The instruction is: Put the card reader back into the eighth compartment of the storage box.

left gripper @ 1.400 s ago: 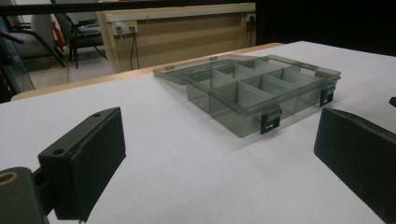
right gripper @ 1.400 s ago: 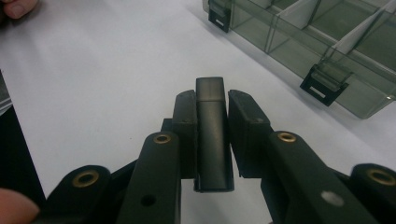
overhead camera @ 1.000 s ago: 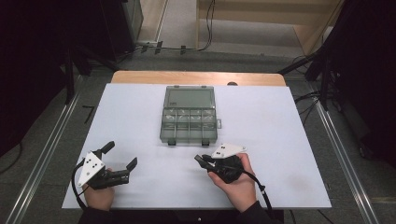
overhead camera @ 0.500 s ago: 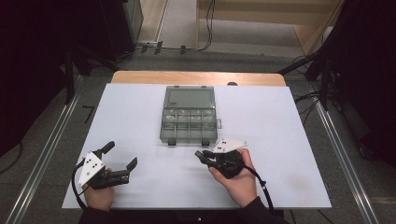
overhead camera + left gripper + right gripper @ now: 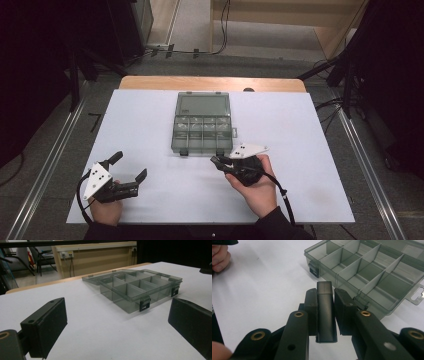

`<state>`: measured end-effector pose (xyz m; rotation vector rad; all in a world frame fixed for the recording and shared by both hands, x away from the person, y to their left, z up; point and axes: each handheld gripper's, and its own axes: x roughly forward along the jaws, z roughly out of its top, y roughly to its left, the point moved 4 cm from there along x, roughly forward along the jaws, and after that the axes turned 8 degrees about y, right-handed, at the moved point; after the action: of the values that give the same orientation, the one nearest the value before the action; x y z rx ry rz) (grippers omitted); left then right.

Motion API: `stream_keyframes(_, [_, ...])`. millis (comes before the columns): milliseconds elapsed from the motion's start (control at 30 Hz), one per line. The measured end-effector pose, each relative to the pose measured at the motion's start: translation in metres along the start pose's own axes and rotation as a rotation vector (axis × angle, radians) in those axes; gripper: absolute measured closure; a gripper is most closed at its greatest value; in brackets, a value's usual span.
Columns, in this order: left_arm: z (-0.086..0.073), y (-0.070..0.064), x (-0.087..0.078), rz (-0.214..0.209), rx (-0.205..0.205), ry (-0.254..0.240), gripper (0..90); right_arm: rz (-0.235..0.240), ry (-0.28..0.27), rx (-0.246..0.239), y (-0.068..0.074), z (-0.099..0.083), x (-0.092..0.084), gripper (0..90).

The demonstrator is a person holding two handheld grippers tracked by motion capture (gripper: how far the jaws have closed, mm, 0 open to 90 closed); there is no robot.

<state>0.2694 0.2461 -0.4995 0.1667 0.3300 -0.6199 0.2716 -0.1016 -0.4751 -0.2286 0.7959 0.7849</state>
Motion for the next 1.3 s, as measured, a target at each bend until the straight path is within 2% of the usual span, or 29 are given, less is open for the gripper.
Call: stream_keyframes(1300, [0.000,0.000,0.000,0.000,0.000,0.000,2.3,-0.027,-0.023,0.019,-0.021,0.022,-0.007,71.4])
